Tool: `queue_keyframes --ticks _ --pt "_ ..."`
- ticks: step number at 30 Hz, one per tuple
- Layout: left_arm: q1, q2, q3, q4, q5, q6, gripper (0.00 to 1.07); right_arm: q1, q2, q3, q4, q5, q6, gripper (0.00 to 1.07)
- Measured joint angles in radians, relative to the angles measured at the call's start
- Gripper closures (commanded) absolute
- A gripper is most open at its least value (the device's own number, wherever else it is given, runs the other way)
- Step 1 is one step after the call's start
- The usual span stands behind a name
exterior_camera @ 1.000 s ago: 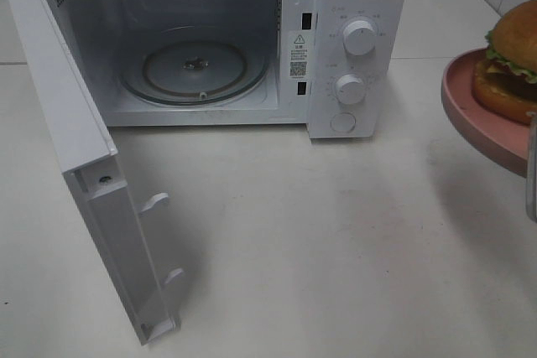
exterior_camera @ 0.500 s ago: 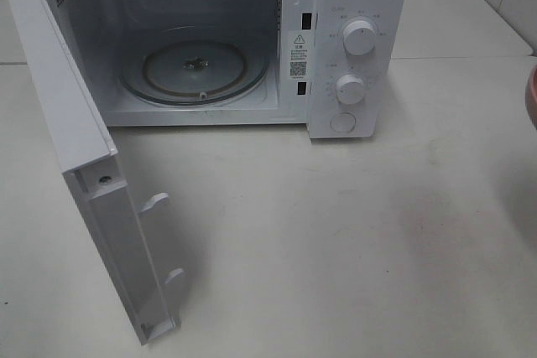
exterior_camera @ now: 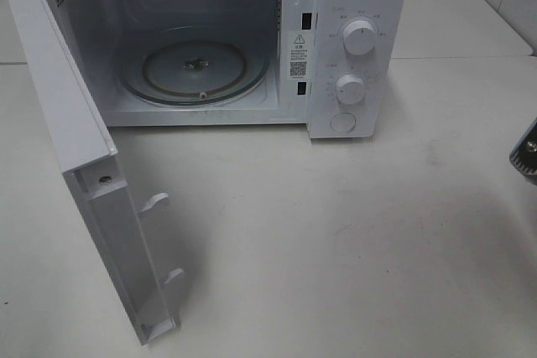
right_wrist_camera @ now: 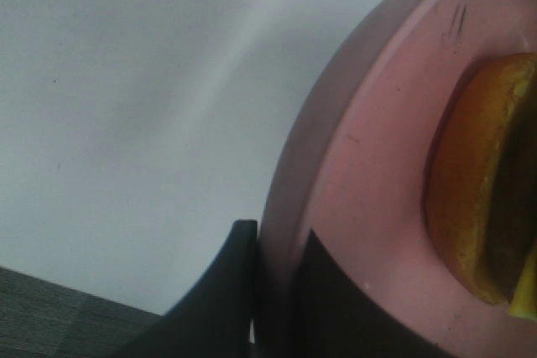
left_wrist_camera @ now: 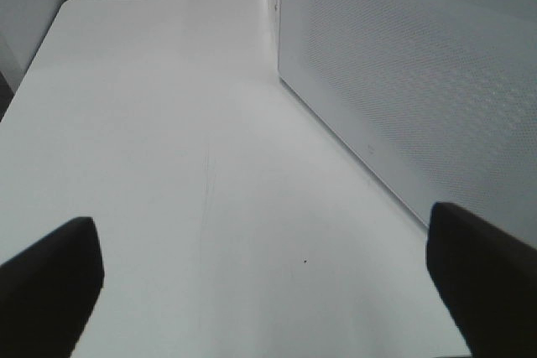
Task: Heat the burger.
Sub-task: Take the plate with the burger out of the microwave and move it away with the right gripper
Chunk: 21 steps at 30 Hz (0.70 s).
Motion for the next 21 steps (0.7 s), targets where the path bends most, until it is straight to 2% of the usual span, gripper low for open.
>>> queue_keyframes --ticks 12,21 --pt "0.000 0.000 0.000 0.000 0.000 0.000 0.06 0.000 0.177 -0.108 -0.027 -0.003 0.312 1.04" --pt "0.000 0.000 0.000 0.000 0.000 0.000 0.06 0.000 0.318 -0.125 -0.054 0.002 0.492 1.03"
